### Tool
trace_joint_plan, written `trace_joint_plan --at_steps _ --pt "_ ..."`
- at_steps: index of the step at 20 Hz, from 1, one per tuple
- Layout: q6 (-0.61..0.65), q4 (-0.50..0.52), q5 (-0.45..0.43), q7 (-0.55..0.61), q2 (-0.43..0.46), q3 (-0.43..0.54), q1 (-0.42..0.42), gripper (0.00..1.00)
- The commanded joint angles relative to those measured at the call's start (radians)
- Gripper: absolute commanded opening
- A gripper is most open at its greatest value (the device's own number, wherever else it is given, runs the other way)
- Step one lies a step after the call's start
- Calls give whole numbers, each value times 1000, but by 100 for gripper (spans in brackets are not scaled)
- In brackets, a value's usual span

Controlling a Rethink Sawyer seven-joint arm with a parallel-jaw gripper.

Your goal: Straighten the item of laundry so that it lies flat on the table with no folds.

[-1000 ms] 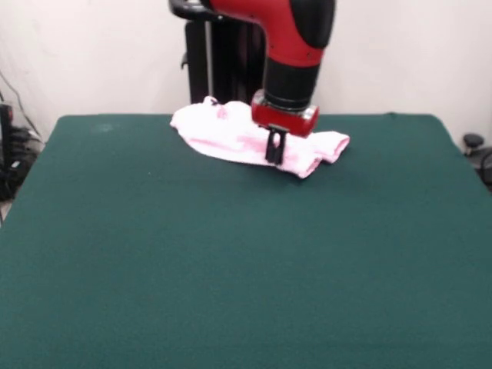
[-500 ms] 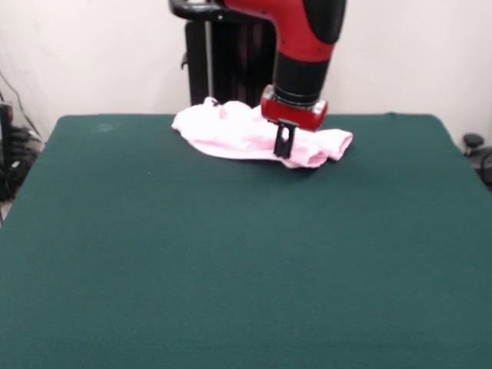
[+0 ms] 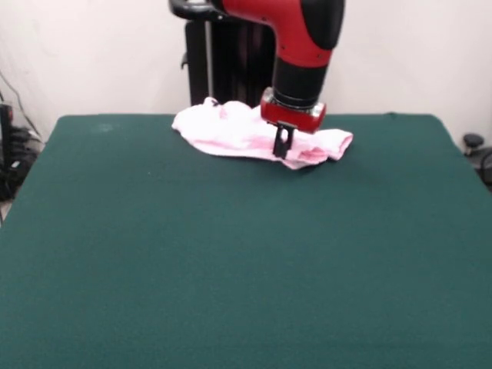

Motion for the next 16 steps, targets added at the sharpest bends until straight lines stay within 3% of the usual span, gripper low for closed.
trace_joint_plan --at_steps 1,10,14,16 --pt "57 -6 12 161 -63 -43 48 0" --pt "251 -29 22 148 -223 -127 89 0" --pt "282 -25 12 136 -227 -65 49 0" --pt "233 -11 2 131 -190 -22 23 0"
